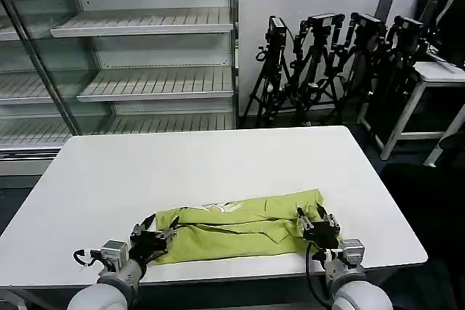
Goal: Fold and organize the clothes.
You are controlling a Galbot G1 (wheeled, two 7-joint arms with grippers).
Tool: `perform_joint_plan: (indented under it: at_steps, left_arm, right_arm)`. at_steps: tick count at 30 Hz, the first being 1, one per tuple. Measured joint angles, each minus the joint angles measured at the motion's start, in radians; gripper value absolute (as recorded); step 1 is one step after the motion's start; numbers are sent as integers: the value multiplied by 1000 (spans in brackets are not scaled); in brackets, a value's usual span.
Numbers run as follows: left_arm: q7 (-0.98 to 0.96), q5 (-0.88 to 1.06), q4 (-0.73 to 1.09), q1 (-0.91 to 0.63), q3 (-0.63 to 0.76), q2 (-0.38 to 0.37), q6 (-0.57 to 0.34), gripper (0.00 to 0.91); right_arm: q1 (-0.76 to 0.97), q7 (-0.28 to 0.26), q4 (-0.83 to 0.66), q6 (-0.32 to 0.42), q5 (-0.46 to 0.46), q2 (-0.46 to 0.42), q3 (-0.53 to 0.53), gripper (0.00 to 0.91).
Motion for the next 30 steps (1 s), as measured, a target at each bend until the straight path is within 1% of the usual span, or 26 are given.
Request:
perform_joint_plan:
  at_steps: [7, 8, 9, 10, 11, 21, 30]
  left_arm:
    - [-31, 3, 25, -10, 13, -72, 11, 907]
    - [-35, 3, 32, -14, 15, -82, 11, 534]
    - [-38, 3, 38, -16, 18, -92, 11, 292]
    - [-41, 5, 44, -17, 21, -103, 11, 71]
    - [-43, 6, 48, -18, 23, -111, 9, 40]
    - [-50, -5, 61, -6, 18, -182, -8, 40]
    - [-41, -44, 48, 16, 12, -216, -12, 40]
  right_arm:
    - [-54, 8, 48, 9, -15, 15, 19, 907]
    - [-61, 8, 54, 10, -17, 17, 21, 907]
    - [-69, 8, 60, 12, -20, 20, 23, 907]
    - [-75, 8, 66, 13, -22, 21, 26, 907]
    - [-82, 8, 71, 13, -23, 23, 28, 907]
    - [-132, 9, 113, 22, -38, 47, 34, 907]
    - [-151, 13, 144, 17, -29, 45, 54, 907]
